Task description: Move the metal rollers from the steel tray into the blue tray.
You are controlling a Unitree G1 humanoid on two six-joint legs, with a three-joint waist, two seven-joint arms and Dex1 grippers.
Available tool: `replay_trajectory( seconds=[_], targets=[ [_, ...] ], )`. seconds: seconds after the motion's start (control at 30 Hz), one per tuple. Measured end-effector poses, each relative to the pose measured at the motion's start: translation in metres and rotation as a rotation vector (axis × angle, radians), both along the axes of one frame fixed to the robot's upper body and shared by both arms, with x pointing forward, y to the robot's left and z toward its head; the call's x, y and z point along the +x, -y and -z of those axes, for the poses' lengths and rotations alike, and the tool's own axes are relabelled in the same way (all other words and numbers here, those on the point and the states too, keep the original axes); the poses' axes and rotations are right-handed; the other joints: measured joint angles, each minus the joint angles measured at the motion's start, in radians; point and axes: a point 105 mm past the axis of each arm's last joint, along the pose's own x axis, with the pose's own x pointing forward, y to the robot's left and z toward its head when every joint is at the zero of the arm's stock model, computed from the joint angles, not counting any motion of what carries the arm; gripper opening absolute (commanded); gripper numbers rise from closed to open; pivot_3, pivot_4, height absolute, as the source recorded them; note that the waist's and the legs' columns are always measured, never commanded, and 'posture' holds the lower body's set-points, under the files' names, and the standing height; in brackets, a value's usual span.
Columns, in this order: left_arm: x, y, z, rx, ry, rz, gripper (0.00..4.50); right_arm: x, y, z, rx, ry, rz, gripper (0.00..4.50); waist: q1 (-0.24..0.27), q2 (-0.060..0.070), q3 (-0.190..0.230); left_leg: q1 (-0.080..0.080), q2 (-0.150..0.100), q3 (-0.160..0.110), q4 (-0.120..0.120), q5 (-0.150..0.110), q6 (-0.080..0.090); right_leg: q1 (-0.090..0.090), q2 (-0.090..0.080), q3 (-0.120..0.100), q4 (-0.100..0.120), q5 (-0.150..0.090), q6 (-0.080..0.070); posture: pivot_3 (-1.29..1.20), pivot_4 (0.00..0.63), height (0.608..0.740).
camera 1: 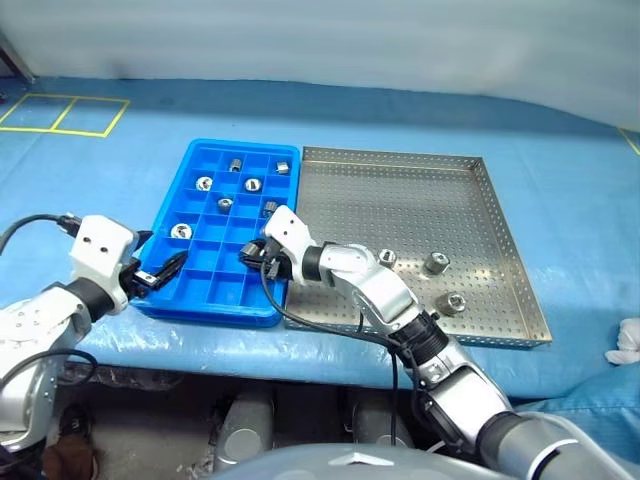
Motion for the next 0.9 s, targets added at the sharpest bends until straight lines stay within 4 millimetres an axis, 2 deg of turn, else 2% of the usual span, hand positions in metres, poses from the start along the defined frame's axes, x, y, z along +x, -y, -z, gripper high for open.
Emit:
replay_trajectory(
  seconds=[0.43,0.5,0.6,0.77,0.9],
  targets=[
    [0.003,0.008,0.003,0.004,-0.006,0.023,3.59,0.002,0.005,0.003,-0.020,0.001,0.002,1.28,-0.002,0.000,0.000,0.000,0.000,0.000,-0.002,0.000,0.000,-0.001,0.000,0.000,0.000,-0.001,-0.001,0.22,0.150,0.740],
    [0.004,0.009,0.002,0.005,-0.002,0.024,3.64,0.001,0.006,0.004,-0.024,0.001,-0.008,2.01,-0.002,0.000,0.000,0.000,0.000,0.000,-0.002,0.000,0.000,-0.001,0.000,0.000,0.000,-0.001,-0.001,0.22,0.150,0.740],
    [0.004,0.009,0.002,0.005,-0.002,0.027,3.64,-0.004,0.007,0.003,-0.035,0.009,-0.043,2.87,-0.001,0.000,0.000,0.000,0.000,0.000,-0.002,0.000,0.000,-0.001,0.000,0.000,0.000,-0.001,-0.001,0.21,0.150,0.740],
    [0.008,0.016,0.002,0.002,-0.002,0.052,3.64,-0.005,0.011,-0.002,0.001,0.024,-0.007,2.87,-0.001,0.000,0.000,0.000,0.000,0.000,-0.002,0.000,0.000,-0.001,0.000,0.000,0.000,-0.001,-0.001,0.18,0.150,0.740],
    [0.017,0.032,-0.001,-0.035,0.016,0.101,3.64,-0.003,0.026,-0.038,0.122,0.111,0.064,2.87,0.000,0.000,0.000,-0.001,0.000,0.000,-0.001,0.000,0.000,-0.002,0.000,0.000,0.000,0.000,-0.001,0.15,0.150,0.740]
  ],
)
